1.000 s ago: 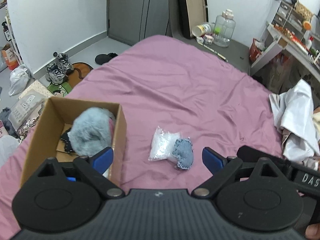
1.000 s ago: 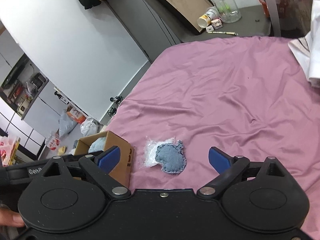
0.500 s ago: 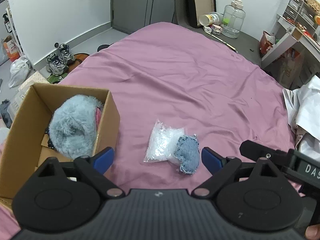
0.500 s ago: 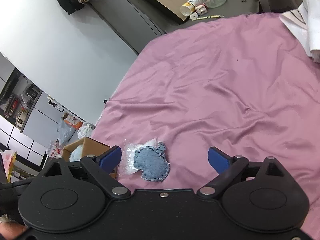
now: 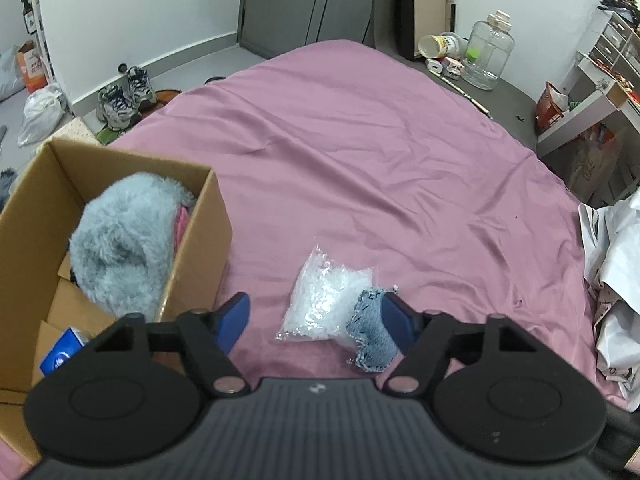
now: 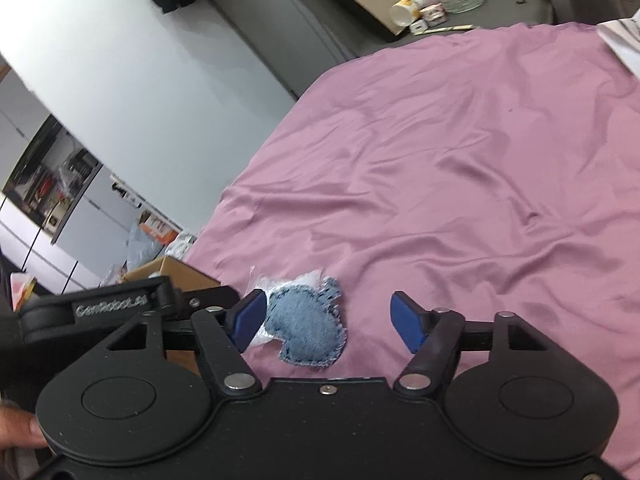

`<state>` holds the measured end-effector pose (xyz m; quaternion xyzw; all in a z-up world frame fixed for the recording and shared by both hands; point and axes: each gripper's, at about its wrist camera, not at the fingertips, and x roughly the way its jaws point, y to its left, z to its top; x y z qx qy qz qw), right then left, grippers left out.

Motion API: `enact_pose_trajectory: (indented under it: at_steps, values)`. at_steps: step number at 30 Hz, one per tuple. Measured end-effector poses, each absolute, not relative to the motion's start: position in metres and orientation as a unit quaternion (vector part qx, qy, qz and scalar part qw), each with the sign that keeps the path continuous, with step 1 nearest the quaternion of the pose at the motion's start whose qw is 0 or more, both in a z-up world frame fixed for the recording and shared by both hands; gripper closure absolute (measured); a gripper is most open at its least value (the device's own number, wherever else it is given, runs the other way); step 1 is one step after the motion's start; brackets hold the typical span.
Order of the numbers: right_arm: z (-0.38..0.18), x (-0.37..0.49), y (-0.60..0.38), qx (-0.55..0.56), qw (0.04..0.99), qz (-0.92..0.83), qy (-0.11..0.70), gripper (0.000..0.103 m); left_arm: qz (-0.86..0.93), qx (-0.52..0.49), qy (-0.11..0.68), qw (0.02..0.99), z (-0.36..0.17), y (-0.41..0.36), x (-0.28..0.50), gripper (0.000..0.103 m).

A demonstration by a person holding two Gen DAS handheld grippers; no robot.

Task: Organize soft objects
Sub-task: 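Grasp the filling bag with the left tool while the right tool grasps the denim patch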

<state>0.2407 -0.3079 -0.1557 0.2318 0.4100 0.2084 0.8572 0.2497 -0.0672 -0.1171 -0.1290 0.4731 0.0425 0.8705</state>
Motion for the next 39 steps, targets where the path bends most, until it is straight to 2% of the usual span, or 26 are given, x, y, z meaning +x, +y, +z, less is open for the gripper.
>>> enact_pose_trajectory:
  at_steps: [2,3,6,19,27,29,31,34,39]
  values:
    - [-0.159,0.24,-0.303,0.229,0.858,0.212,0.408,0.041,0.044,-0.131,0.476,0.869,-0.121,-0.067,0.25,0.047]
    - [-0.161,0.24,-0.301,0.229,0.858,0.212,0.408,0.046,0.042,-0.132,0.478,0.867,-0.122,-0.068,0.251,0.051]
    - [-0.167,0.238,-0.296,0.231,0.858,0.206,0.41,0.056,0.039,-0.135,0.48,0.866,-0.126,-0.068,0.252,0.056]
    - [-0.188,0.233,-0.276,0.221,0.849,0.219,0.427,0.057,0.03,-0.124,0.48,0.868,-0.133,-0.075,0.264,0.057]
    - [-0.191,0.233,-0.271,0.22,0.853,0.217,0.421,0.059,0.027,-0.118,0.482,0.868,-0.136,-0.077,0.267,0.056]
    - [-0.193,0.235,-0.271,0.225,0.852,0.216,0.421,0.062,0.029,-0.118,0.485,0.866,-0.136,-0.077,0.267,0.054]
    - [-0.193,0.236,-0.27,0.225,0.851,0.213,0.424,0.07,0.029,-0.117,0.483,0.868,-0.134,-0.079,0.267,0.053]
    - [-0.19,0.239,-0.273,0.226,0.848,0.204,0.434,0.074,0.031,-0.108,0.479,0.871,-0.132,-0.082,0.269,0.045]
    - [-0.177,0.241,-0.278,0.208,0.854,0.175,0.444,0.075,0.031,-0.097,0.481,0.871,-0.133,-0.089,0.272,0.035]
